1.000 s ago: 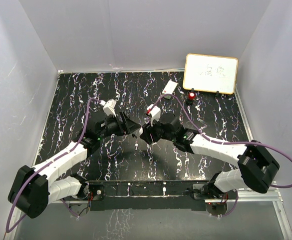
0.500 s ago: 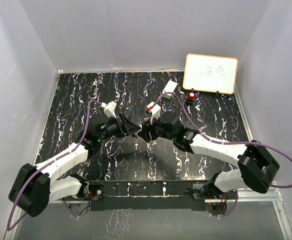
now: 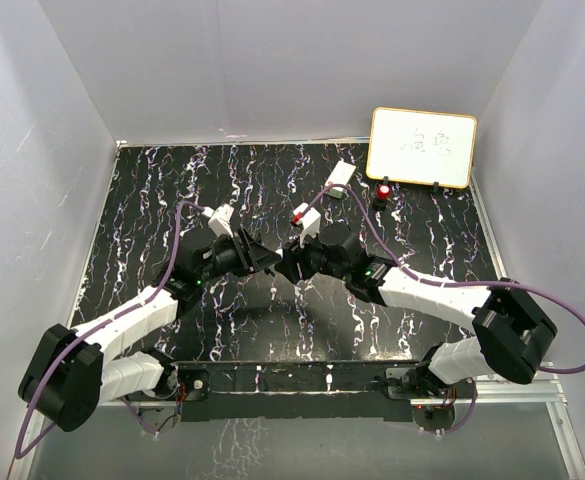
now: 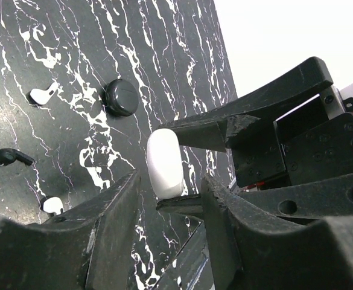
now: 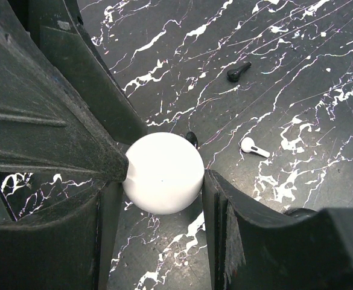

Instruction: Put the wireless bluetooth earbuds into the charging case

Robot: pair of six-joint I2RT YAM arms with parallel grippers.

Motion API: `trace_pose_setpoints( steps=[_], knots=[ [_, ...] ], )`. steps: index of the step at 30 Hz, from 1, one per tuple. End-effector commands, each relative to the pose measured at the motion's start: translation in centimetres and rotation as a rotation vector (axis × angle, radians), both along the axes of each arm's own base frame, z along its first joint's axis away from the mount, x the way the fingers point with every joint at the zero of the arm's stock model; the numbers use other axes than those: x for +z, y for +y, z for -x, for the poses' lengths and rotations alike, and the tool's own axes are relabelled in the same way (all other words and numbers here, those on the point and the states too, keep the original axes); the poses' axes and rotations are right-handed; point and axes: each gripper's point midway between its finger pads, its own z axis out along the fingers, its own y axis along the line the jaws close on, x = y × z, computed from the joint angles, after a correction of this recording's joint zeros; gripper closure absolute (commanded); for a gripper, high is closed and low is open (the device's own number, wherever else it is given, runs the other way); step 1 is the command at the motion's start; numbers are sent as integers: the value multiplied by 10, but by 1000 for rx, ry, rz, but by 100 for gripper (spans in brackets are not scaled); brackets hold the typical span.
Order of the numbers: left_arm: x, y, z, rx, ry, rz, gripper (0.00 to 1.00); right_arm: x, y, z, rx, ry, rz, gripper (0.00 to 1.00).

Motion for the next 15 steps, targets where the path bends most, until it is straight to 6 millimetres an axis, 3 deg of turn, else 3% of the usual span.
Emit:
trace_pose_setpoints(
  steps=[1,15],
  knots=[
    [4,-5,4,-27,-12,24,58,49,18,-14,4,-98,-114,77],
    [1,-7,2,-31,-4,31,59,51,22,-13,22,-100,-126,78]
  ],
)
